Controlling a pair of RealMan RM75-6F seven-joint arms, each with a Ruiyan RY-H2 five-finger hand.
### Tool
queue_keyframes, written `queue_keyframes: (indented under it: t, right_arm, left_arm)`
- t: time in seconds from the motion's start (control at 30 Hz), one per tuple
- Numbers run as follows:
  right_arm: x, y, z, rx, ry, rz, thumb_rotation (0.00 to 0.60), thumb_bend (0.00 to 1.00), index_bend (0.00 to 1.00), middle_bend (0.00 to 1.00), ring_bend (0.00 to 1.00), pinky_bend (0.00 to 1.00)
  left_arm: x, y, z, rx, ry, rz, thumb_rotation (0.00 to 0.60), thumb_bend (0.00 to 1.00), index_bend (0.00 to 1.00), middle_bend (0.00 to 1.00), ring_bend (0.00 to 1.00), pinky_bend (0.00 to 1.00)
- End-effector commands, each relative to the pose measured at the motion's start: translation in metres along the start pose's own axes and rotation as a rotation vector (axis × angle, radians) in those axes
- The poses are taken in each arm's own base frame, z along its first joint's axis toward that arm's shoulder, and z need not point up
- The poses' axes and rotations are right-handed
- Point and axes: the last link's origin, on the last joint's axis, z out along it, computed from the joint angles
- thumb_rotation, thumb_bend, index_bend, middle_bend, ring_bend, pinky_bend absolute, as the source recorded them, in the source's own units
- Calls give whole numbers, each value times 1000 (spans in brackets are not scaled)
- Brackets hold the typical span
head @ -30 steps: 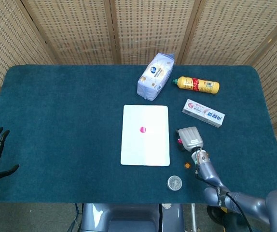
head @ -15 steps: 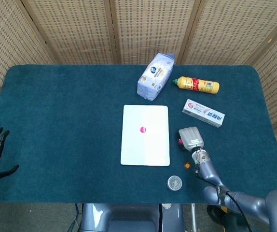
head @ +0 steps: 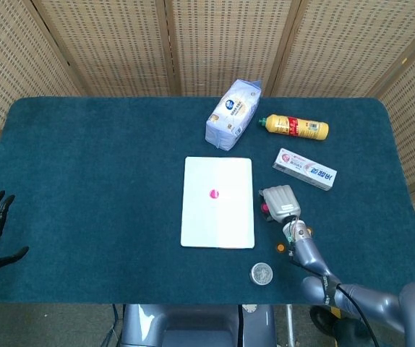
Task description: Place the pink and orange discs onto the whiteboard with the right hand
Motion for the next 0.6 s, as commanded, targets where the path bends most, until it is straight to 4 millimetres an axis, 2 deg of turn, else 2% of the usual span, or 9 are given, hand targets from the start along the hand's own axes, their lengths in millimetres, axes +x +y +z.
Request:
queue_keyframes:
  t: [0.03, 0.27, 0.37, 0.47, 0.6]
  right_arm:
    - [11, -11, 4, 19, 21, 0, 600, 367, 483, 917, 911, 1000]
    - [33, -49, 22, 58, 56, 1, 600, 368, 483, 917, 912, 1000]
    - [36, -61, 32, 54, 67, -19, 600, 364, 483, 917, 911, 1000]
    - [33, -64, 43, 21, 59, -49, 600, 364, 454, 917, 912, 1000]
    - [25, -52, 47, -40, 26, -65, 600, 332, 360, 915, 912, 1000]
  left_arm:
    - [0, 0, 0, 0, -1, 0, 600, 0, 0, 0, 0, 0]
    - [0, 0, 1, 0, -4, -4, 600, 0, 0, 0, 0, 0]
    - [0, -1, 1, 2, -5, -8, 600, 0, 0, 0, 0, 0]
    - [0, -2, 0, 6, -7, -13, 600, 0, 0, 0, 0, 0]
    - [1, -5, -1, 13, -9, -19, 600, 0, 0, 0, 0, 0]
